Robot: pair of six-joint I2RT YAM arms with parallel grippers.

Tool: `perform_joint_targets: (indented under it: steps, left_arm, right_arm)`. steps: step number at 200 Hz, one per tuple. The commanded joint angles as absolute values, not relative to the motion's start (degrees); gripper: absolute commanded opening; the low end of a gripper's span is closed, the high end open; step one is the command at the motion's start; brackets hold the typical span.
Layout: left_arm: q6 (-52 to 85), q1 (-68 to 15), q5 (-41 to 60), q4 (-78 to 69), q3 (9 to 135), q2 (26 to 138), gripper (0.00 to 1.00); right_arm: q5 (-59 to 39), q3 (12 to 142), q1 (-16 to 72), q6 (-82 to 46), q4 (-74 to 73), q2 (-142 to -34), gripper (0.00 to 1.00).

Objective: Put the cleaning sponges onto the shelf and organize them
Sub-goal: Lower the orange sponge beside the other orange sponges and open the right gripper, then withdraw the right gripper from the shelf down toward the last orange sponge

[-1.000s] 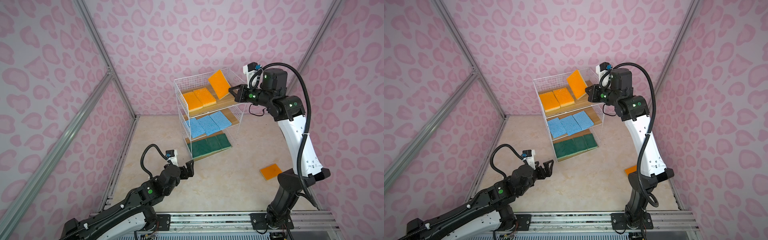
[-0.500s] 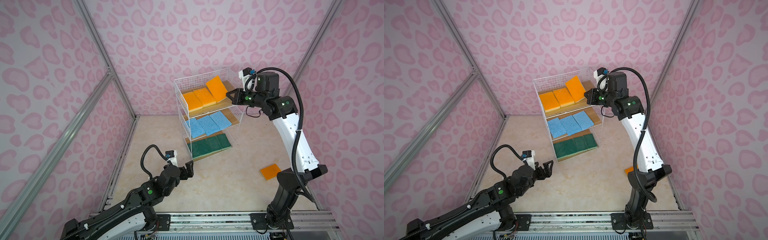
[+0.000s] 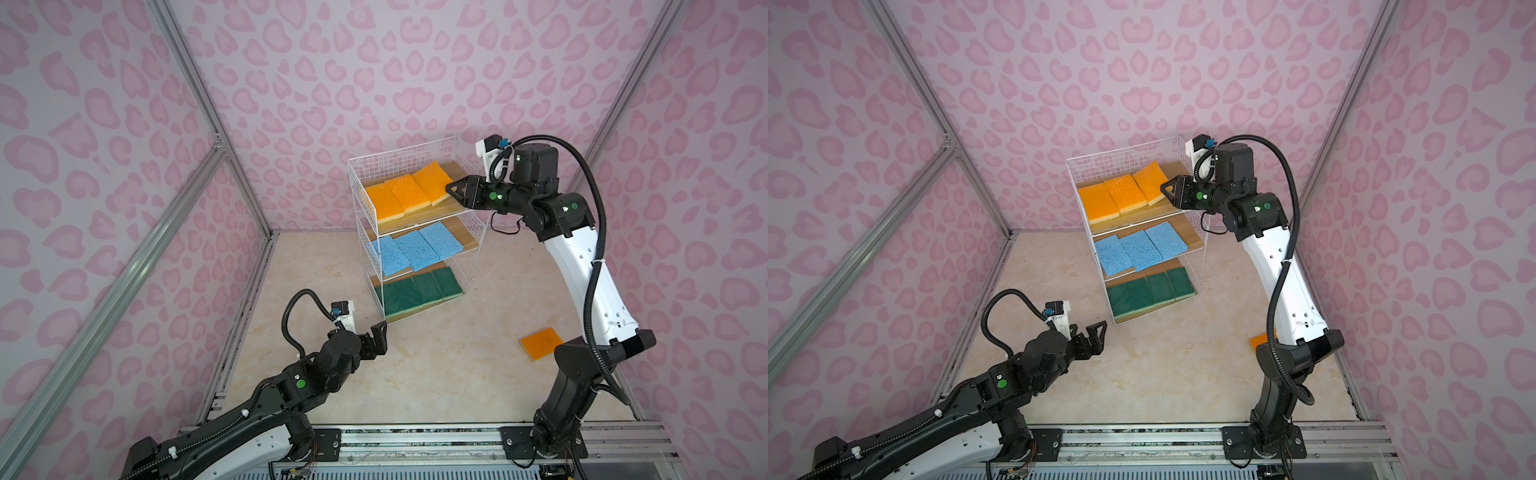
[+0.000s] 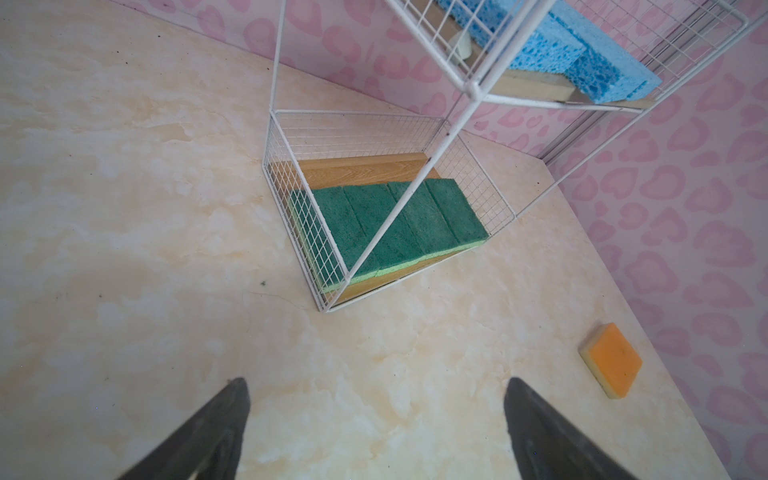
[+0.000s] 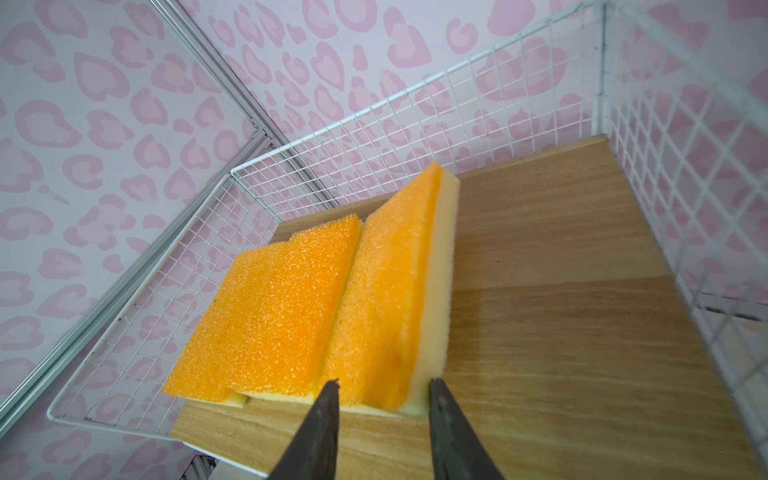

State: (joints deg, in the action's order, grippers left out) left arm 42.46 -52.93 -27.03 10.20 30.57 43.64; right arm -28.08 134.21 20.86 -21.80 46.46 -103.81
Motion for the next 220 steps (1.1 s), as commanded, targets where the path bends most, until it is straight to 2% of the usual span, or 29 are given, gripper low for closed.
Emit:
perform_joint_targets:
  steps: [1, 49, 111, 174, 220]
  left_arm:
    - [42.71, -52.82, -27.86, 8.85, 30.92, 43.77, 0.97]
    - [42.53, -52.82, -27.86, 8.78, 31.17, 44.07, 0.97]
    - [42.14, -52.82, -27.97, 8.53, 31.33, 43.97, 0.96]
    - [41.61, -52.82, -27.67, 9.05, 31.26, 43.86, 0.96]
    - [41.40, -52.82, -26.62, 8.49, 31.17, 46.18, 0.97]
  right_arm:
    - [-27.77, 133.56, 20.66, -21.38, 45.17, -104.02, 0.43]
    - [-26.98, 133.29, 20.66, -21.10, 45.36, -104.06, 0.51]
    - [-26.16, 130.50, 20.66, -20.04, 44.08, -102.29, 0.70]
    - [-23.73, 124.89, 20.75, -19.98, 40.99, -96.25, 0.74]
    - [-20.98, 108.97, 21.97, -21.12, 37.12, -84.73, 0.74]
